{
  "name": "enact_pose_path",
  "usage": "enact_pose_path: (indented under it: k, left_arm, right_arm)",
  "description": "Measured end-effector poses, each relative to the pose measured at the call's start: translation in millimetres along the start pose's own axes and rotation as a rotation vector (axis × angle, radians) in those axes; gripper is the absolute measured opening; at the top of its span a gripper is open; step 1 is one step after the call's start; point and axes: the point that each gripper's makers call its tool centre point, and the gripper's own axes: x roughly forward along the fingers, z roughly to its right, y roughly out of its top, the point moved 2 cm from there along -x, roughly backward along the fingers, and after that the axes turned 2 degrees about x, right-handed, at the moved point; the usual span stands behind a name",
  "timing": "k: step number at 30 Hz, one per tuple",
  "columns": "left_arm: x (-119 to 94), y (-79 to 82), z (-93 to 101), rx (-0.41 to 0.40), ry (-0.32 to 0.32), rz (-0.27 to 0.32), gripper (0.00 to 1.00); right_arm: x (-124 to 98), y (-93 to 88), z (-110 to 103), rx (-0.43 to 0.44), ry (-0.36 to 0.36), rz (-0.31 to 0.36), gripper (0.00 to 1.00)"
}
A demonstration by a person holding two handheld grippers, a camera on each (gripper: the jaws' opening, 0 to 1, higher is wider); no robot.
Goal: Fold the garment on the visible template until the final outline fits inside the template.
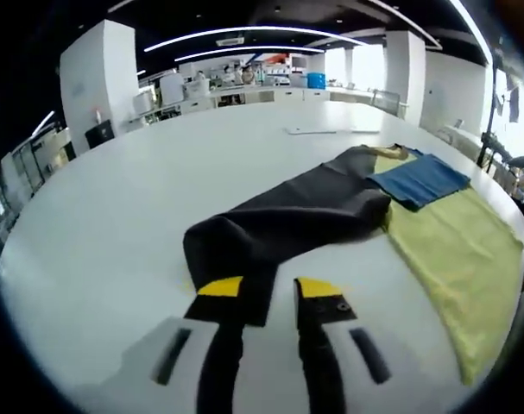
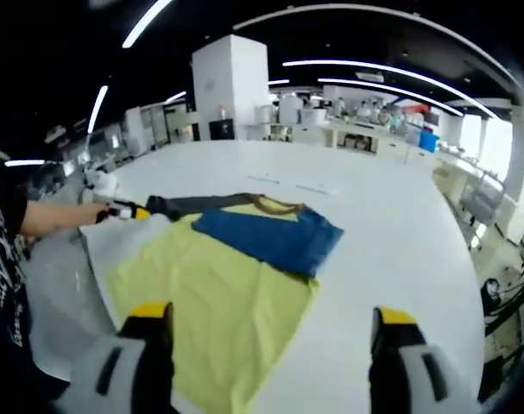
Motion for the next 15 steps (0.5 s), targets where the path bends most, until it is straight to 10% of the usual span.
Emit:
enact_pose_path:
  k: [15]
  left_arm:
    - [-1.9,-0.1,-5.9,0.01,0.036,-0.014,0.0]
  right_arm:
    - [5.3,4.2,2.8,0.014,-0.018,0.011,0.9]
